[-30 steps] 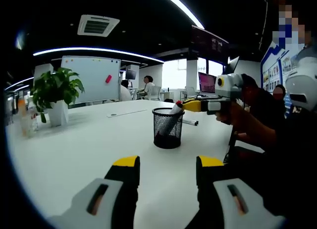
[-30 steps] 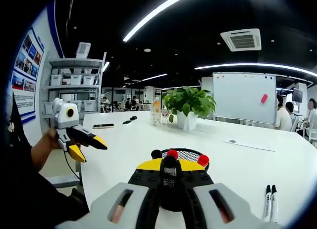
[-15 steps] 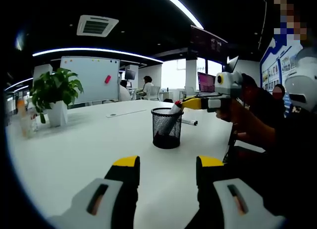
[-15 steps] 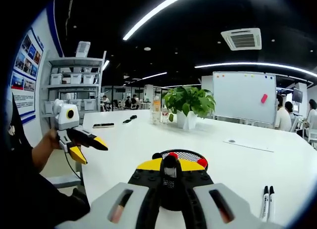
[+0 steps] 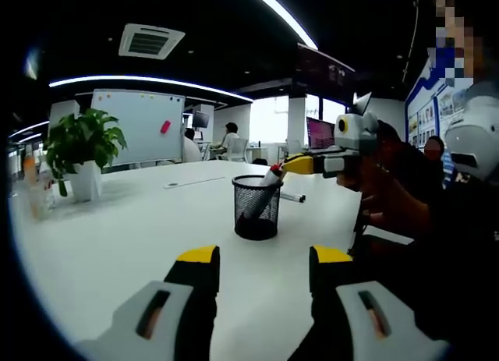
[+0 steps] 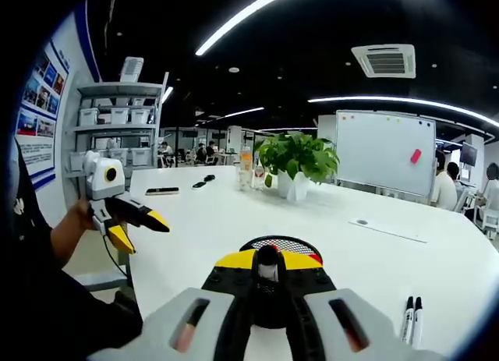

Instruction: Pick up the whiteboard markers from the pen holder and place them facing the whiteboard neatly

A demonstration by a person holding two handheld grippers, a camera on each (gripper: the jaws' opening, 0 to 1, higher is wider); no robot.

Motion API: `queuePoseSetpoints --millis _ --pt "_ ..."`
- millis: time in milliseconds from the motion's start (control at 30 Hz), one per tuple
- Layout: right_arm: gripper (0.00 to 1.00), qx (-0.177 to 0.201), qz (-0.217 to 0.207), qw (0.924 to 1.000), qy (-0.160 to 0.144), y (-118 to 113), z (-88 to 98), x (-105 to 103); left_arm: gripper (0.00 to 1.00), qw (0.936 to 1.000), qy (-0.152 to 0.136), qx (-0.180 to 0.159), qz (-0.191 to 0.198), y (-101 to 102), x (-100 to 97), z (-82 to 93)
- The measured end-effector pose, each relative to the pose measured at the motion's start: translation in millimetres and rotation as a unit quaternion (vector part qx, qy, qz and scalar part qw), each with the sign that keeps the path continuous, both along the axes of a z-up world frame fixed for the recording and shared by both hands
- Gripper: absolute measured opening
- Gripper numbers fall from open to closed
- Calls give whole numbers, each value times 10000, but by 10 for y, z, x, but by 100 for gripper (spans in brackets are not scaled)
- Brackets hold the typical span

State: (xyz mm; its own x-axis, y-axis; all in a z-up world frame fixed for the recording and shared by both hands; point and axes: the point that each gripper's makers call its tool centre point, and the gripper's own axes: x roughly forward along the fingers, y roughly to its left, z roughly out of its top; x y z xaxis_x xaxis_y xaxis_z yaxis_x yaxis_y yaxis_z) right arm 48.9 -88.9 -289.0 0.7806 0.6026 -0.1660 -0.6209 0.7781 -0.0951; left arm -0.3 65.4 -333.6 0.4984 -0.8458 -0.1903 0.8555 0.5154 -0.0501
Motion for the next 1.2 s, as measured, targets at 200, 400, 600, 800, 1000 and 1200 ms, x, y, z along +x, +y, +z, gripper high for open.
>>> queuePoseSetpoints --millis 200,400,600,800,1000,1200 --pt "13 -7 16 10000 -21 -8 37 -18 47 9999 18 83 71 26 22 -38" --pt "13 -1 40 10000 -33 -12 75 -33 47 9998 15 114 131 49 37 -44" --pt "13 -7 70 10000 -13 -4 95 -38 47 9998 12 148 134 49 38 -55" --pt "13 -5 97 10000 -16 4 130 -51 50 9999 8 -113 -72 -21 -33 45" --pt "13 17 129 9999 4 20 136 -51 50 9999 -34 -94 -53 -23 -32 58" --pt "13 34 130 9999 -6 14 156 -60 51 9995 23 -302 115 44 19 105"
